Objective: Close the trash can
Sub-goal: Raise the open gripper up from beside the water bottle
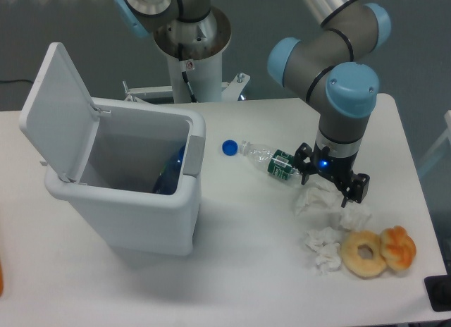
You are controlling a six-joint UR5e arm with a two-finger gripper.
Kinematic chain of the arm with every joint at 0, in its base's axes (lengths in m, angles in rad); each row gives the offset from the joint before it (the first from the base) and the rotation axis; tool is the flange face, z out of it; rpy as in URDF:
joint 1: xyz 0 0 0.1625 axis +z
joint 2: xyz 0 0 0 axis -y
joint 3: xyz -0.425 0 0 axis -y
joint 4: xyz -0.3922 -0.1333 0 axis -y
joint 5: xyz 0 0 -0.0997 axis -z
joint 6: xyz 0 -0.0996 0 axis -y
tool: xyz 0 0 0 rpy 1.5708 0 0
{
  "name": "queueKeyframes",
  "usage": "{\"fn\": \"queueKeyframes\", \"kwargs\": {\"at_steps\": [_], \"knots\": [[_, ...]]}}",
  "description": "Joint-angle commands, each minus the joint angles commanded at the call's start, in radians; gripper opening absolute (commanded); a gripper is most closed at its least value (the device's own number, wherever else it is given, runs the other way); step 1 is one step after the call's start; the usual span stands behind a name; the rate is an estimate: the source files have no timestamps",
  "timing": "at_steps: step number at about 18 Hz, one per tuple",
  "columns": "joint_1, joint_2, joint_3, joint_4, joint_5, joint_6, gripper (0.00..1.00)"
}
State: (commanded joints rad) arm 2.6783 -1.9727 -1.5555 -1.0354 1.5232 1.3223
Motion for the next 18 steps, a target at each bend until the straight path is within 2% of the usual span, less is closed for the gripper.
{"fn": "queueKeyframes", "kwargs": {"at_steps": [9, 12, 18], "knots": [[-0.008, 0.032, 0.002, -0.015, -0.009, -0.044, 1.00], [-0.017, 0.084, 0.000, -0.015, -0.047, -0.107, 1.00], [-0.038, 0.204, 0.011, -0.006, -0.129, -0.446, 1.00]]}}
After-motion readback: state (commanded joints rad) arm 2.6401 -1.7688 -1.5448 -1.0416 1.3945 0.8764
